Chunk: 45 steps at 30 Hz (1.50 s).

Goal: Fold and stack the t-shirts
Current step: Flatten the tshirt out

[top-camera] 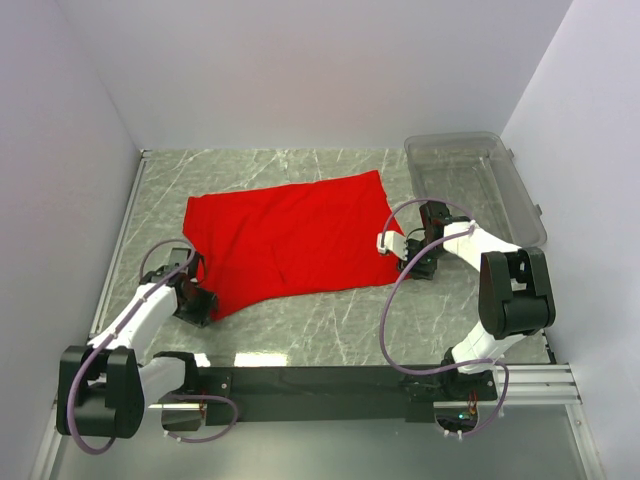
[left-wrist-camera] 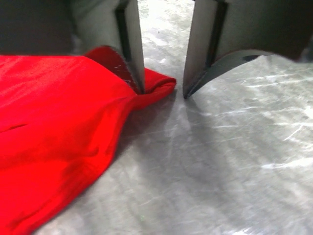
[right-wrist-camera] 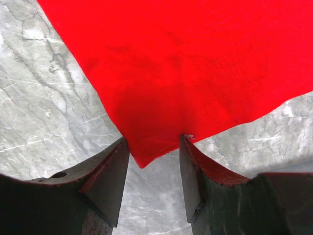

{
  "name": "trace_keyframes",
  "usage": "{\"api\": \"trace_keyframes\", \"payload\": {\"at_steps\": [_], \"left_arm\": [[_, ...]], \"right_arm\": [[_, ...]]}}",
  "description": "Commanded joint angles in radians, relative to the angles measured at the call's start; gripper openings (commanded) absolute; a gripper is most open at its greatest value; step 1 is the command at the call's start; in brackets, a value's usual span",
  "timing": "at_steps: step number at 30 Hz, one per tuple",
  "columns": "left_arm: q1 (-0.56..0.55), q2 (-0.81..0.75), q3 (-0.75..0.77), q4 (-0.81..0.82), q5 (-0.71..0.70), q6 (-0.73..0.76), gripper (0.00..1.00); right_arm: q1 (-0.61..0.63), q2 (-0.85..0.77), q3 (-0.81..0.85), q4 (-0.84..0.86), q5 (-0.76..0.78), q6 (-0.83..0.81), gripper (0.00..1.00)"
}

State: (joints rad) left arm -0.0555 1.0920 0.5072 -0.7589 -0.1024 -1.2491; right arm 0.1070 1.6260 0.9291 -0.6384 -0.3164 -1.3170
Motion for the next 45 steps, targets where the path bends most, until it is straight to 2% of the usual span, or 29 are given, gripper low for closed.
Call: {"api": "trace_keyframes", "payload": {"at_steps": [1,6,12,14,15,20,24,26,31,36,41,45], "left_arm": [[-0.003,0.034,-0.01,0.079,-0.051,0.022,0.45],[-0.003,0.042,-0.047,0.121,-0.008,0.036,0.47],[-0.003,0.065,-0.052,0.174,0.001,0.045,0.4],[-0.003,0.069,-0.047,0.185,0.004,0.051,0.33],[-0.003,0.069,-0.044,0.185,0.004,0.054,0.23],[-0.003,0.005,-0.022,0.187,0.027,0.095,0.12],[-0.003,-0.089,-0.003,0.173,0.046,0.14,0.0],[-0.003,-0.13,0.005,0.155,0.043,0.16,0.0],[-0.003,-0.17,0.016,0.125,0.056,0.155,0.0],[-0.003,-0.221,0.063,0.104,0.064,0.162,0.0],[-0.001,-0.305,0.134,0.113,0.076,0.232,0.0],[-0.001,-0.369,0.255,0.156,0.053,0.283,0.0]], "right_arm": [[-0.004,0.002,0.017,0.014,-0.015,0.004,0.52],[-0.004,0.003,0.014,0.016,-0.015,0.007,0.52],[-0.004,0.009,0.016,0.014,-0.019,0.01,0.51],[-0.004,0.009,0.017,0.013,-0.018,0.009,0.51],[-0.004,0.009,0.017,0.014,-0.018,0.01,0.5],[-0.006,-0.009,0.01,0.01,-0.018,0.005,0.48],[-0.016,-0.02,0.02,-0.012,-0.038,-0.007,0.4],[-0.018,-0.017,0.028,-0.029,-0.044,-0.013,0.32],[-0.018,-0.018,0.037,-0.053,-0.053,-0.028,0.22],[-0.02,-0.093,0.105,-0.139,-0.119,-0.024,0.0],[-0.024,-0.181,0.195,-0.219,-0.233,0.019,0.0],[-0.035,-0.253,0.331,-0.224,-0.315,0.146,0.0]]}}
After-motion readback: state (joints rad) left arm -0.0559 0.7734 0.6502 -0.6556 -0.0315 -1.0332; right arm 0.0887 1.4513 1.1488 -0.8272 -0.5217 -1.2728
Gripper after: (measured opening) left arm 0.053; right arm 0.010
